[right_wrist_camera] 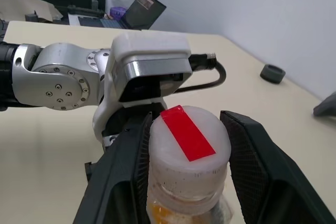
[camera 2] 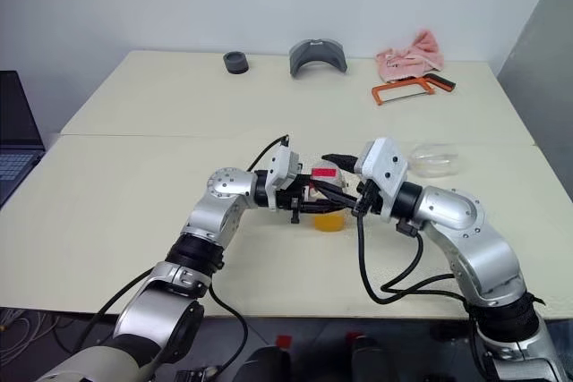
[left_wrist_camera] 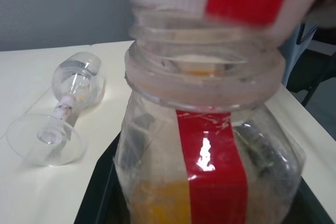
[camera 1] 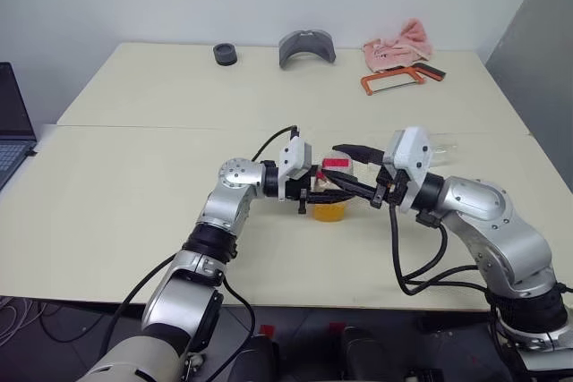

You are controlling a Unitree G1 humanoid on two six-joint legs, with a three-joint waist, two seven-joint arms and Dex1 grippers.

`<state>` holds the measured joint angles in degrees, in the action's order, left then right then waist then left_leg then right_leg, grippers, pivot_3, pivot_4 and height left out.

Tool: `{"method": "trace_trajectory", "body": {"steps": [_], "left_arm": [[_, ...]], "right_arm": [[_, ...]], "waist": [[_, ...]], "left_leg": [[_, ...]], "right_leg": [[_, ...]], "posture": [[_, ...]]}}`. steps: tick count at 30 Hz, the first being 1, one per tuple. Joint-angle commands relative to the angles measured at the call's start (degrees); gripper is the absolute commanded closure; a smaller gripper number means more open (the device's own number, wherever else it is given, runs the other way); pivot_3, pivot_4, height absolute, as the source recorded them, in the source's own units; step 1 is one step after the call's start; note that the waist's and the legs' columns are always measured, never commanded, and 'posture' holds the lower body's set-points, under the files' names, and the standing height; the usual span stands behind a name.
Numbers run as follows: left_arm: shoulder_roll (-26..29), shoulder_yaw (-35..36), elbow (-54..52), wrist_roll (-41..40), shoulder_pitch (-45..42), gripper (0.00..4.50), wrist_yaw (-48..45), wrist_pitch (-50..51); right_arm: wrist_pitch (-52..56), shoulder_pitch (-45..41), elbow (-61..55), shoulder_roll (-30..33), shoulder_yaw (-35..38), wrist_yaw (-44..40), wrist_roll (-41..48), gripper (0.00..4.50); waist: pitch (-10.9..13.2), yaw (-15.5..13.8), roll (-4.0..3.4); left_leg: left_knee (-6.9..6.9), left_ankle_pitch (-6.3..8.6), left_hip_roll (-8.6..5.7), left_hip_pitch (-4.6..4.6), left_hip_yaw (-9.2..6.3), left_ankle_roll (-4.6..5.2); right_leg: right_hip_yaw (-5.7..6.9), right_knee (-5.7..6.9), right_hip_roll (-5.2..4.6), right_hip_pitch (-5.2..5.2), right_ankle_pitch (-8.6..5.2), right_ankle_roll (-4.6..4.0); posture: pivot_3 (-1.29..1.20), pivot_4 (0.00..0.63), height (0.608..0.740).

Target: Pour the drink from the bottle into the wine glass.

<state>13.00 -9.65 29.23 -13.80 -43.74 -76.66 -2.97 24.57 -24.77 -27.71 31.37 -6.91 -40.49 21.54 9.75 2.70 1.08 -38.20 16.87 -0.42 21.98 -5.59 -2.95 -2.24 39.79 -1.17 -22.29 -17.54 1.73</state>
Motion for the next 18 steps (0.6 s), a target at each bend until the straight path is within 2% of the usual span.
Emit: {"method": "trace_trajectory", "body": {"steps": [1,6,13,18], "left_arm": [[-0.07,0.35,-3.09,-1.21,-0.02,2.82,0.16,-0.18],[-0.06,0.3,-3.61,-1.24,0.31,2.82,0.21,0.05],[0.39,0.57,-4.45,-1.14,1.06,2.82,0.9,0.23],[0.88,1.24,-3.75,-1.05,1.23,2.82,2.12,-0.53]], "right_arm": [[-1.49,-0.76,-0.51,-0.99,2.73,-0.71,2.51,2.75],[6.74,0.44,-1.82,-3.33,7.7,0.97,13.75,2.76],[8.52,4.54,-5.64,1.53,15.78,3.8,15.16,2.76],[8.81,18.53,-5.9,8.22,23.69,3.88,10.57,2.76]], "waist": [[0.0,0.0,0.0],[0.0,-0.05,0.0],[0.0,-0.36,0.0],[0.0,-1.01,0.0]], "left_leg": [[0.0,-0.01,0.01,0.0,0.0,-0.02],[0.0,-0.04,0.06,0.0,-0.03,-0.07],[0.0,0.0,0.03,0.02,-0.01,0.0],[0.03,0.01,0.01,0.03,-0.01,0.02]], "right_leg": [[0.0,0.0,-0.01,0.0,0.0,0.0],[0.0,0.01,-0.02,0.0,0.0,0.0],[-0.01,-0.01,-0.05,0.0,0.0,0.0],[0.01,-0.07,-0.04,0.04,0.0,0.0]], "posture": [[0.0,0.15,0.74],[0.0,0.15,0.74],[0.0,0.15,0.74],[0.0,0.15,0.74]]}}
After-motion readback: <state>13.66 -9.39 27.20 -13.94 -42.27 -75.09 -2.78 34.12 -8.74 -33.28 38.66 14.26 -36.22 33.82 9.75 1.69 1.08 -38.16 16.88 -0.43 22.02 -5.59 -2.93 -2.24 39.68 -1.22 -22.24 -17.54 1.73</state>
